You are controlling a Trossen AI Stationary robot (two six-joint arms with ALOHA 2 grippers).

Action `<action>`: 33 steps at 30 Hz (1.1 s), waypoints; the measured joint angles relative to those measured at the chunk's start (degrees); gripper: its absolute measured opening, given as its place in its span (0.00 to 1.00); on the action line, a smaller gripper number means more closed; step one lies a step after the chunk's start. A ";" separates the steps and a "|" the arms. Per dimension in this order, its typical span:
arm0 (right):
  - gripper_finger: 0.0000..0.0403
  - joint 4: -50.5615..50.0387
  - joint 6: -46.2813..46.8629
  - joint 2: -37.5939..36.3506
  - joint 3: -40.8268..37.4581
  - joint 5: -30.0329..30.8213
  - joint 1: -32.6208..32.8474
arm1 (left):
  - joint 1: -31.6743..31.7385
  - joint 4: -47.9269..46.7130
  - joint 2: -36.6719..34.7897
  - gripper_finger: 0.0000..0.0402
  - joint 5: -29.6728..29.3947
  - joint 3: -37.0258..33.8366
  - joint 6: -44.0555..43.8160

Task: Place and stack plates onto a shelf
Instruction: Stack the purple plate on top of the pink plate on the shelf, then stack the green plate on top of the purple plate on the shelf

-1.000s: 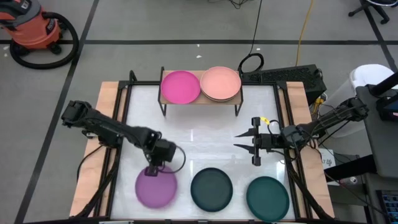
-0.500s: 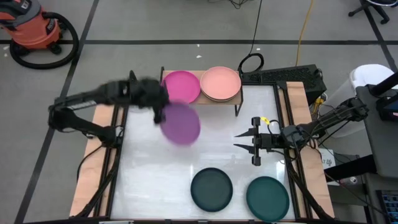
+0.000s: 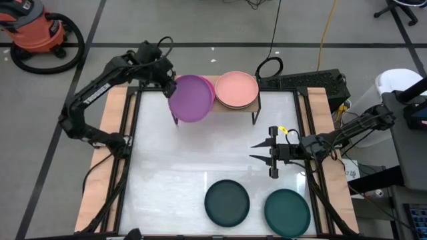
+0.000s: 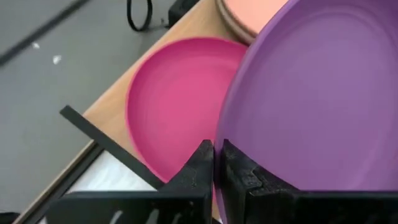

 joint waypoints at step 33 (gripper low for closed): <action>0.30 -0.13 0.25 0.19 -0.02 0.04 -0.07 | 6.10 10.93 6.81 0.24 -1.18 0.00 -1.69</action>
